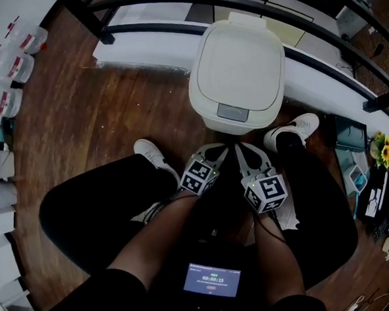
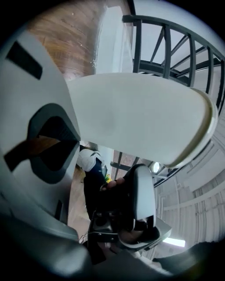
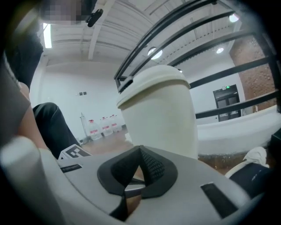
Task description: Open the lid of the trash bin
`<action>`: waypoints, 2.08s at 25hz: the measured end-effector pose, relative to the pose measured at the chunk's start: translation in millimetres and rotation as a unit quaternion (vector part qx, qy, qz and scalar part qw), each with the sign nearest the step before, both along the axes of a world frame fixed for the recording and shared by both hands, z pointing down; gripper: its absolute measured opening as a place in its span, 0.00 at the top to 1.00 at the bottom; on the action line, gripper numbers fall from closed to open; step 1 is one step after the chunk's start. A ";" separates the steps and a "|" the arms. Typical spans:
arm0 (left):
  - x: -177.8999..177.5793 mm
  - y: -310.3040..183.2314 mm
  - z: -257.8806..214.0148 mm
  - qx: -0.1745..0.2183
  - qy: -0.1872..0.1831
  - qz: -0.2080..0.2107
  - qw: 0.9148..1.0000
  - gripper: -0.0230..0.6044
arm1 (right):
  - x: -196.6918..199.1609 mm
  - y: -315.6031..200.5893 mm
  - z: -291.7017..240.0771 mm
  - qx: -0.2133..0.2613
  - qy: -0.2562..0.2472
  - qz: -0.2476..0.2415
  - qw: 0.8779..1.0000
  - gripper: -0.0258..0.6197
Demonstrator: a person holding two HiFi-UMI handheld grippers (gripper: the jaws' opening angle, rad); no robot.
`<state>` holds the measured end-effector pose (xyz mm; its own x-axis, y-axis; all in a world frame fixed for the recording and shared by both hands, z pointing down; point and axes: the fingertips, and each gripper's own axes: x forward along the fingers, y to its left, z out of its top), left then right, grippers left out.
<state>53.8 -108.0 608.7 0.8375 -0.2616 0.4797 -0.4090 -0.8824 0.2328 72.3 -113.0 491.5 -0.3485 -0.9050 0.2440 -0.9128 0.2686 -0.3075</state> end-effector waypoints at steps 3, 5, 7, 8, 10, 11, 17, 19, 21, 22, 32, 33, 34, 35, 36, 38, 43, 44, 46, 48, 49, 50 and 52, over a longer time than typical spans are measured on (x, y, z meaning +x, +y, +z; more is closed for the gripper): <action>-17.4 14.0 -44.2 0.007 0.032 -0.009 0.999 0.90 | -13.7 12.7 -30.7 0.024 0.000 0.009 1.000 0.93; -34.0 20.2 -76.5 0.013 0.057 -0.017 0.998 0.90 | -25.3 18.9 -55.2 0.044 -0.005 0.017 0.999 0.93; -52.8 27.6 -109.1 0.026 0.085 -0.017 0.996 0.90 | -41.2 25.8 -79.7 0.067 -0.006 0.018 0.998 0.93; -62.8 33.1 -124.7 0.035 0.098 -0.014 0.994 0.90 | -50.9 31.8 -90.7 0.077 -0.003 0.015 0.997 0.93; -82.7 44.5 -155.8 0.053 0.120 -0.010 0.991 0.90 | -71.2 48.3 -109.5 0.091 0.007 0.008 0.996 0.93; -91.8 48.7 -171.8 0.062 0.128 -0.010 0.990 0.90 | -80.7 57.2 -118.3 0.094 0.011 0.004 0.995 0.93; -131.2 90.9 -265.5 0.116 0.155 0.032 0.981 0.90 | -120.4 112.6 -170.7 0.099 0.026 -0.018 0.995 0.93; -144.4 109.0 -287.0 0.130 0.159 0.047 0.978 0.90 | -128.2 130.3 -187.8 0.104 0.033 -0.022 0.994 0.93; -155.6 129.5 -302.0 0.123 0.162 0.061 0.977 0.90 | -137.0 149.6 -201.2 0.108 0.040 -0.025 0.993 0.93; -159.6 140.0 -308.9 0.118 0.163 0.069 0.977 0.90 | -141.4 159.4 -207.1 0.110 0.041 -0.026 0.993 0.93; -190.7 206.0 -363.5 0.163 0.184 0.103 0.964 0.90 | -175.7 225.9 -269.3 0.151 0.032 -0.027 0.988 0.93; -190.5 207.1 -363.0 0.163 0.191 0.103 0.963 0.90 | -176.8 228.7 -272.6 0.156 0.034 -0.026 0.987 0.93; -189.6 207.3 -361.5 0.159 0.198 0.102 0.962 0.90 | -177.7 230.9 -274.1 0.159 0.035 -0.025 0.986 0.93; -188.7 207.8 -360.0 0.152 0.204 0.101 0.962 0.90 | -178.8 232.7 -273.7 0.160 0.036 -0.024 0.986 0.93; -187.8 209.1 -358.9 0.145 0.207 0.102 0.962 0.90 | -180.2 234.4 -272.2 0.161 0.039 -0.024 0.986 0.93; -186.8 214.5 -358.0 0.144 0.206 0.109 0.962 0.90 | -183.5 238.3 -268.8 0.162 0.047 -0.027 0.985 0.93; -187.7 223.9 -362.1 0.144 0.208 0.122 0.960 0.90 | -185.2 244.6 -268.8 0.165 0.053 -0.027 0.985 0.93; -187.8 224.2 -365.4 0.146 0.212 0.123 0.959 0.90 | -185.3 244.8 -269.6 0.165 0.053 -0.027 0.984 0.93; -187.6 223.9 -371.2 0.153 0.217 0.123 0.956 0.90 | -186.1 243.8 -271.0 0.167 0.056 -0.030 0.984 0.93; -186.9 223.6 -373.1 0.158 0.216 0.124 0.955 0.90 | -187.1 241.3 -271.0 0.166 0.058 -0.034 0.984 0.93; -186.8 223.9 -372.9 0.160 0.214 0.125 0.955 0.90 | -187.9 240.3 -270.5 0.165 0.058 -0.037 0.984 0.93; -186.9 224.5 -372.3 0.161 0.213 0.126 0.955 0.90 | -189.2 239.9 -270.0 0.164 0.059 -0.039 0.984 0.93; -187.7 224.9 -371.8 0.160 0.212 0.125 0.956 0.90 | -192.5 239.1 -269.6 0.162 0.061 -0.043 0.984 0.93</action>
<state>-133.9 116.9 236.9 0.9945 -0.1043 0.0117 -0.1047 -0.9940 0.0320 -120.2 126.1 221.9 -0.4132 -0.9106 -0.0072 -0.9072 0.4123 -0.0836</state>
